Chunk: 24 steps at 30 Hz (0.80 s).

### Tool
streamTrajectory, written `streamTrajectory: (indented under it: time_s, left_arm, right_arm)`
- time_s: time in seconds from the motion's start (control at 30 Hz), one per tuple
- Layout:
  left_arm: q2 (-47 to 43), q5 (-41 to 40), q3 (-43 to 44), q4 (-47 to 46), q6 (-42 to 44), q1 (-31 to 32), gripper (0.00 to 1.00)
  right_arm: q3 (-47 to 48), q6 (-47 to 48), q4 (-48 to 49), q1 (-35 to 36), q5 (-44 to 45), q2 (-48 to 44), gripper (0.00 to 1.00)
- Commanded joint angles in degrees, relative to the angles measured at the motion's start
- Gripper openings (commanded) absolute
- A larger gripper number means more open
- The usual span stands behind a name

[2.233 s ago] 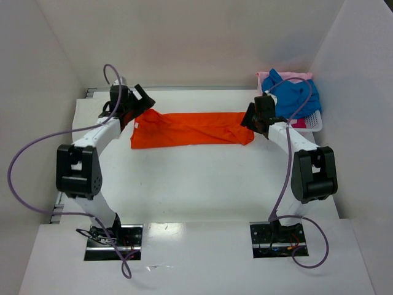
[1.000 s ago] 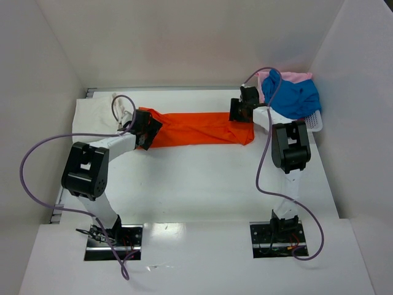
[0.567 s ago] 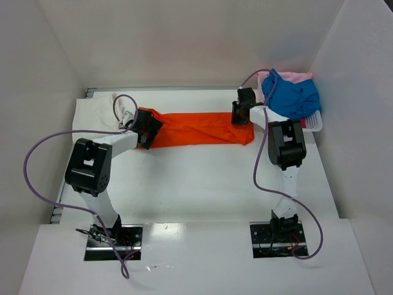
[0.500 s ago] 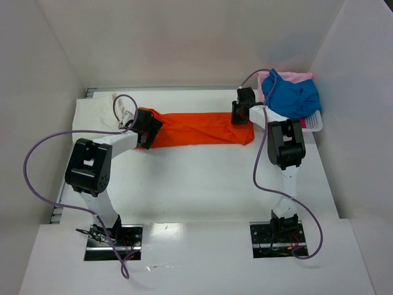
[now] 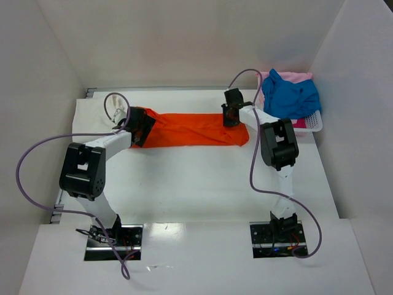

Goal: Fold and stack the t-shirts
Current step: Rotate the tshirt 90 degrees

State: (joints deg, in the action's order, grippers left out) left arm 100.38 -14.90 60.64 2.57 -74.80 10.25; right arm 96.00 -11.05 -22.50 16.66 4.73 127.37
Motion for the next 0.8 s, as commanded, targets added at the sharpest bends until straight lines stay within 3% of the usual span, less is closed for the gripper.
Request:
streamTrajectory:
  time_s: [0.0, 0.43, 0.57, 0.77]
  left_arm:
    - [-4.0, -2.9, 0.5, -0.4, 3.1, -0.7, 0.99]
    - [-1.8, 3.0, 2.1, 1.4, 8.5, -4.6, 0.99]
    - [-1.0, 3.7, 2.0, 0.5, 9.7, -4.6, 0.99]
    - [7.4, 8.6, 10.1, 1.4, 16.9, -4.6, 0.98]
  right_arm:
    - [-3.8, -2.5, -6.5, 2.0, 0.2, -2.0, 0.31]
    - [-22.5, -13.2, -5.3, 2.0, -1.1, -19.9, 0.29]
    - [-26.8, -16.2, -5.2, 4.8, -1.8, -24.7, 0.27]
    - [-35.2, -20.3, -1.5, 9.7, -3.8, -28.1, 0.25]
